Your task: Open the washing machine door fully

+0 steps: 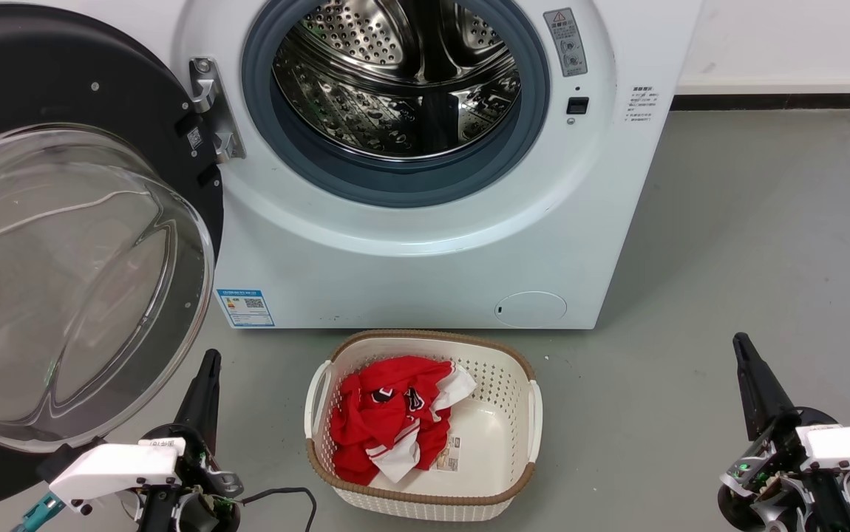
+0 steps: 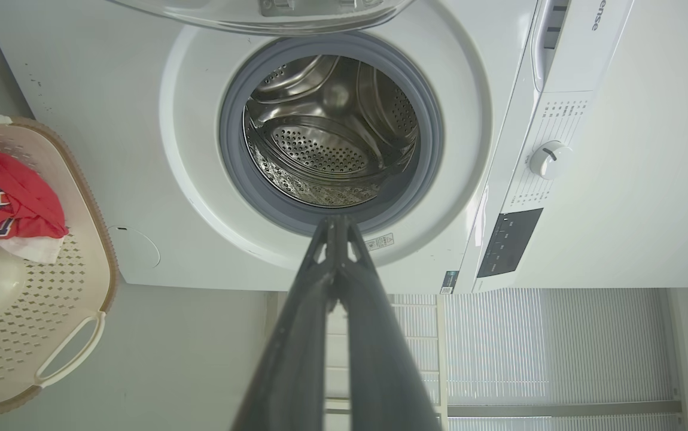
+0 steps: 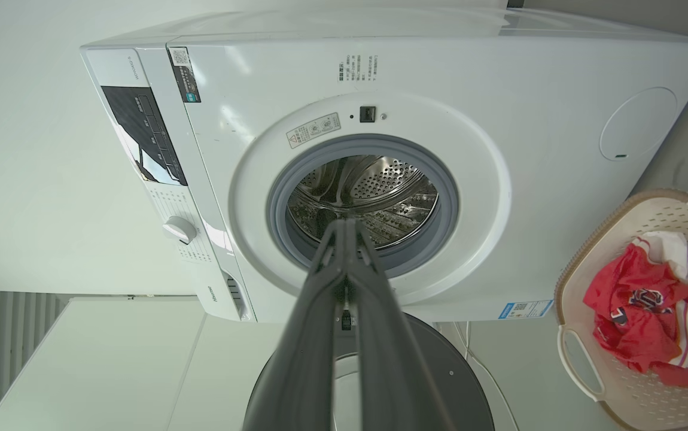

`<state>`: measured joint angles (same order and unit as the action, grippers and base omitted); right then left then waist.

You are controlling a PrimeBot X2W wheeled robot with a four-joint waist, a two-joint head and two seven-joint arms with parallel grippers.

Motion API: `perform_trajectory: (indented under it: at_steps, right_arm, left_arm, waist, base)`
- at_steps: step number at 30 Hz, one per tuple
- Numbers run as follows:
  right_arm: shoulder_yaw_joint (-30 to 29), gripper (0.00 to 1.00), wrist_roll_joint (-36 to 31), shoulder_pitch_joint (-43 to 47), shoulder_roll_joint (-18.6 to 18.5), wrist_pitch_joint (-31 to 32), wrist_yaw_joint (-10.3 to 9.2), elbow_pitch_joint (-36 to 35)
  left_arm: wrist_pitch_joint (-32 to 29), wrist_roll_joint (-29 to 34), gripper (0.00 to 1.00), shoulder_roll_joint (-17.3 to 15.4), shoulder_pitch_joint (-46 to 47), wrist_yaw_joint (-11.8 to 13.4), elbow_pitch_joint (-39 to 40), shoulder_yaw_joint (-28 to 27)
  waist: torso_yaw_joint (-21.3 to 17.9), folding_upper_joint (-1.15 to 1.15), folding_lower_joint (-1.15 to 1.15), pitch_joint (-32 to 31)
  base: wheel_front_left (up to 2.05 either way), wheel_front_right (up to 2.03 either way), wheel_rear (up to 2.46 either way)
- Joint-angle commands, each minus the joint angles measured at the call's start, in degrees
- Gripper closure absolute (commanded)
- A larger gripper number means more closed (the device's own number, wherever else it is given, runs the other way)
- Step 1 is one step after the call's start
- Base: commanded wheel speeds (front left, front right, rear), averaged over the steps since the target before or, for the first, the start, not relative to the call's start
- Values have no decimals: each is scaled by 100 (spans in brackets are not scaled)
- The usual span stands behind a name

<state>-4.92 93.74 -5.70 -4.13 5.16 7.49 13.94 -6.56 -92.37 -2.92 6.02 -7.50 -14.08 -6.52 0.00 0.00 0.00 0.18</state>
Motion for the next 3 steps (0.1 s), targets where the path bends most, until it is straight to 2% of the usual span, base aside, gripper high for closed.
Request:
perform_trajectory:
  at_steps: [1,3]
  right_arm:
    - [-9,100,-5,-76,15,31,0,10]
    - [-13,100,-10,-77,18,36,0,9]
  left_arm:
    - [-18,-7,100,8,43,-13,-4,-19]
    - [-18,-7,100,8,43,-13,-4,-19]
  waist:
    - [0,0,0,0]
    - [0,0,0,0]
  base:
    - [0,0,0]
    - [0,0,0]
